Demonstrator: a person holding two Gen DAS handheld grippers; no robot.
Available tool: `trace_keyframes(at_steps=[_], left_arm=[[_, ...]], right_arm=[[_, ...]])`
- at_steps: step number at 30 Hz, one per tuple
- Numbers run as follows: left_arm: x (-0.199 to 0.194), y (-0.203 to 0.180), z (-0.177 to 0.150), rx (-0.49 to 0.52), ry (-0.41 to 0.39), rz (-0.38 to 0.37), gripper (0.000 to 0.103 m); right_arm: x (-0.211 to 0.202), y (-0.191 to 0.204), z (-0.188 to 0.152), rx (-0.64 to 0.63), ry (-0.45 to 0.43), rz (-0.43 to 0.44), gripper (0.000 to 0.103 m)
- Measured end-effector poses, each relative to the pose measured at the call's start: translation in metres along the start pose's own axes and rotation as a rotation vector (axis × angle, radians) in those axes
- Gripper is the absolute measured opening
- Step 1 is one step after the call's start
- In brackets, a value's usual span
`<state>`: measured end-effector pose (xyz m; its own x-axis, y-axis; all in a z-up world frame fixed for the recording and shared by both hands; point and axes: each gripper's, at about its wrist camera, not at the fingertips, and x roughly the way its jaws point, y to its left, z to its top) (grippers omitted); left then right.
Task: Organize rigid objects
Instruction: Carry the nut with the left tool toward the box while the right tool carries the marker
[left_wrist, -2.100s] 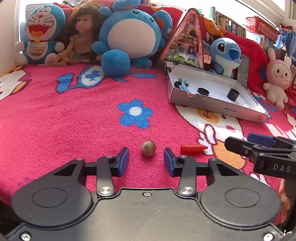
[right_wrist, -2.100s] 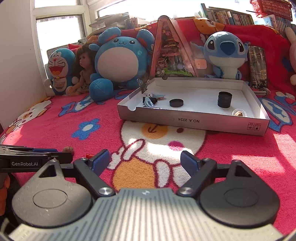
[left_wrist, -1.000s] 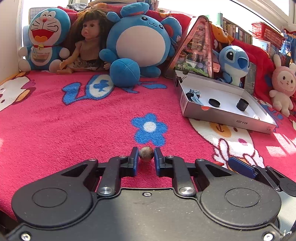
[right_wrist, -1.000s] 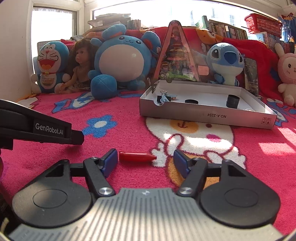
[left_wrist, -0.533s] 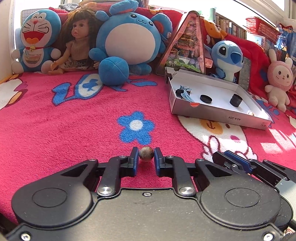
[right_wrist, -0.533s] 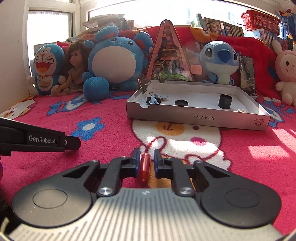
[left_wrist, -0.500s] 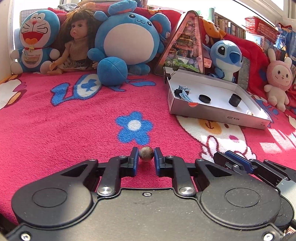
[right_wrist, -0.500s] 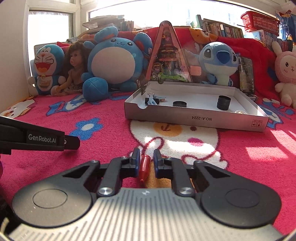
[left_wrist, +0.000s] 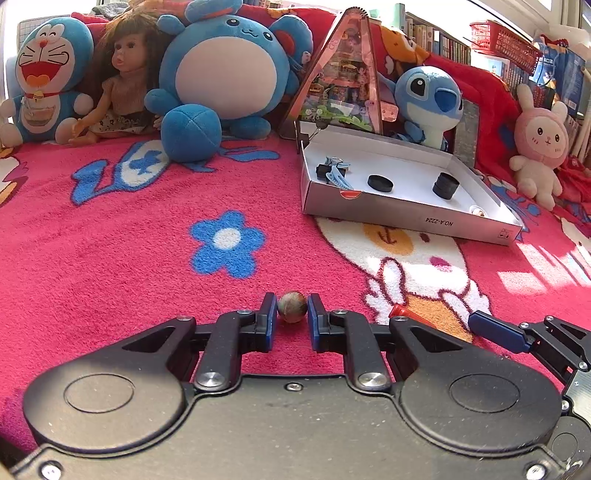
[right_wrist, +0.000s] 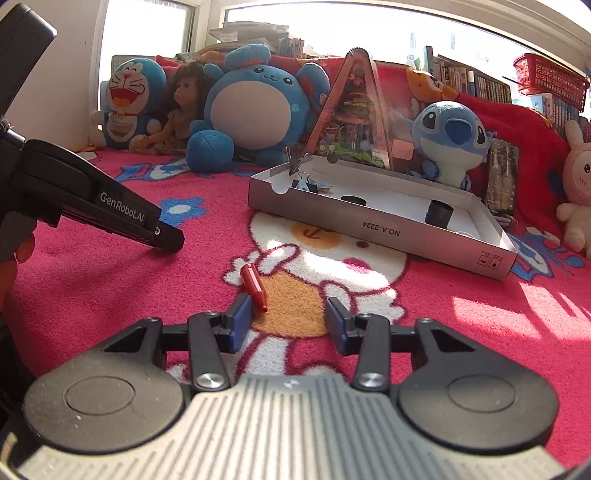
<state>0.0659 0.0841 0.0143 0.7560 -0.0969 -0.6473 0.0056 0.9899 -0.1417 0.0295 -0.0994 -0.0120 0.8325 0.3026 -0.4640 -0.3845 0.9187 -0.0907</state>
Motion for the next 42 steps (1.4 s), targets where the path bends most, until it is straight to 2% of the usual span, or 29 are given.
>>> trace_keyframes(at_steps=[3, 6, 8, 13, 15, 16, 17, 19, 20, 22, 23, 24, 31, 34, 39, 42], left_arm=[[0.000, -0.002, -0.001, 0.003, 0.000, -0.002, 0.017], [0.000, -0.003, -0.002, 0.012, -0.006, 0.001, 0.017], [0.000, -0.002, -0.001, 0.016, -0.010, 0.002, 0.017], [0.000, 0.004, -0.001, 0.006, -0.017, 0.010, 0.017], [0.000, 0.007, -0.002, 0.002, -0.016, 0.008, 0.017], [0.000, 0.008, -0.002, 0.002, -0.016, 0.007, 0.017], [-0.001, 0.009, -0.003, 0.002, -0.017, 0.006, 0.017], [-0.001, 0.011, -0.003, -0.003, -0.018, 0.004, 0.017], [-0.002, 0.012, -0.003, -0.006, -0.019, 0.004, 0.017], [-0.002, 0.015, -0.004, -0.016, -0.023, 0.003, 0.017], [-0.002, 0.016, -0.003, -0.021, -0.024, 0.002, 0.017], [-0.002, 0.017, -0.003, -0.025, -0.024, 0.001, 0.017], [-0.002, 0.022, -0.004, -0.034, -0.027, 0.000, 0.017], [-0.002, 0.024, -0.005, -0.039, -0.026, -0.002, 0.017], [-0.002, 0.022, -0.004, -0.034, -0.026, -0.006, 0.017], [-0.001, 0.019, -0.004, -0.022, -0.025, -0.009, 0.017]], right_arm=[[0.001, -0.012, -0.001, 0.022, 0.009, -0.047, 0.061], [0.002, -0.021, 0.000, 0.066, 0.011, -0.168, 0.063], [-0.001, -0.019, 0.001, 0.070, -0.004, -0.209, 0.063], [-0.014, -0.005, 0.000, 0.178, -0.022, -0.108, 0.062], [-0.015, 0.007, 0.000, 0.175, -0.031, -0.072, 0.030], [-0.014, 0.012, 0.000, 0.174, -0.032, -0.061, 0.025], [-0.013, 0.017, 0.002, 0.177, -0.032, -0.047, 0.025], [-0.009, 0.023, 0.005, 0.190, -0.024, -0.024, 0.025], [-0.006, 0.025, 0.006, 0.201, -0.019, -0.021, 0.029], [-0.002, 0.027, 0.007, 0.229, -0.013, -0.036, 0.051], [0.000, 0.029, 0.008, 0.247, -0.023, -0.053, 0.067], [0.000, 0.031, 0.008, 0.259, -0.034, -0.071, 0.076], [0.019, 0.047, 0.010, 0.271, -0.034, -0.184, 0.076], [0.027, 0.051, 0.010, 0.271, -0.032, -0.219, 0.070], [0.033, 0.052, 0.010, 0.262, -0.047, -0.236, 0.052], [0.032, 0.050, 0.010, 0.241, -0.046, -0.225, 0.049]])
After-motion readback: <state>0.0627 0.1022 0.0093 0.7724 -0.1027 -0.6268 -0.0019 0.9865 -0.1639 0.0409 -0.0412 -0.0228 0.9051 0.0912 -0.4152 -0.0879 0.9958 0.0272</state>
